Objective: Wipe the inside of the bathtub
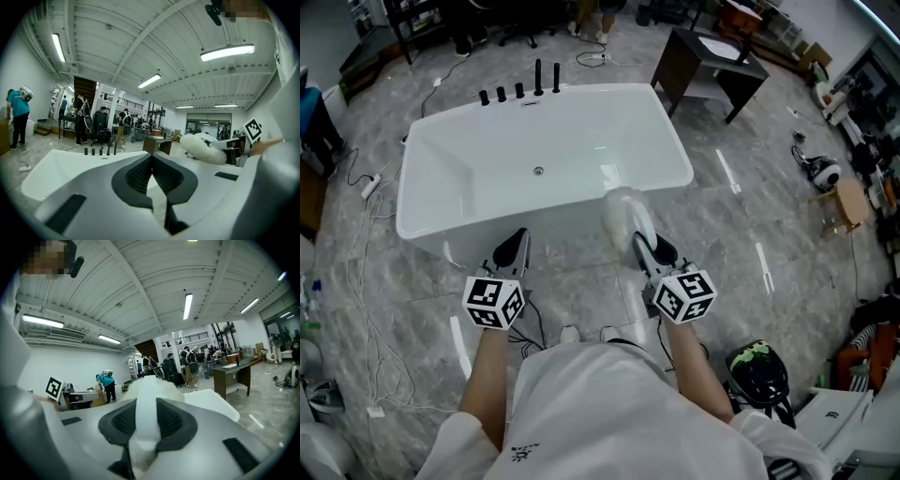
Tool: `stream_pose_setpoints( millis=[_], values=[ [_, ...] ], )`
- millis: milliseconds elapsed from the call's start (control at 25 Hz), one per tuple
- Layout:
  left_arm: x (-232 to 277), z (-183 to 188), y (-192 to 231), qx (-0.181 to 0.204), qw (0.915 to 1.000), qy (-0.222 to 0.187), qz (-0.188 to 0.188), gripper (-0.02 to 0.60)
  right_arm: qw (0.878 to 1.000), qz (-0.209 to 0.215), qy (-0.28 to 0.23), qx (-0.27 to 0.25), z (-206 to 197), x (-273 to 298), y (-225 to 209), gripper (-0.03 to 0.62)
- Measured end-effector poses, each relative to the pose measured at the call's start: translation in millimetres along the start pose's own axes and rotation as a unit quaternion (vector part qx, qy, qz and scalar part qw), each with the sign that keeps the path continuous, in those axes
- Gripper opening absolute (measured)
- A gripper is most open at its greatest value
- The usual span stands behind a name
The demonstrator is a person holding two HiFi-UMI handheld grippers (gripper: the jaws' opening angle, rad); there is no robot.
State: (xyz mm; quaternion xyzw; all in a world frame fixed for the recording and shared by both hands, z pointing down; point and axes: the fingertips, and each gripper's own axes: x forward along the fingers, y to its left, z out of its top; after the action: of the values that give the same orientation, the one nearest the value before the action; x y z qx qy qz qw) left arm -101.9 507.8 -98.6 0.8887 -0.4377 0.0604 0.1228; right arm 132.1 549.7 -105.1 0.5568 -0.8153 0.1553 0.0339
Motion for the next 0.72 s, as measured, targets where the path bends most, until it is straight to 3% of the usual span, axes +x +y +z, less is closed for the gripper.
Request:
stream_pose_setpoints(
  millis=[400,720],
  values=[
    [-3.1,-8.2,24.5,-0.008,1.0000,-0.002,-0.001,0.011,1.000,-0.020,0.000,0.019,-0.8,7.7,4.6,0.098],
    [8.1,-8.3,43.6,-0.010,0.9999,0.000,0.002,0.011,1.000,-0.011,0.007,0.011,10.9,35.9,4.2,0.098]
  ],
)
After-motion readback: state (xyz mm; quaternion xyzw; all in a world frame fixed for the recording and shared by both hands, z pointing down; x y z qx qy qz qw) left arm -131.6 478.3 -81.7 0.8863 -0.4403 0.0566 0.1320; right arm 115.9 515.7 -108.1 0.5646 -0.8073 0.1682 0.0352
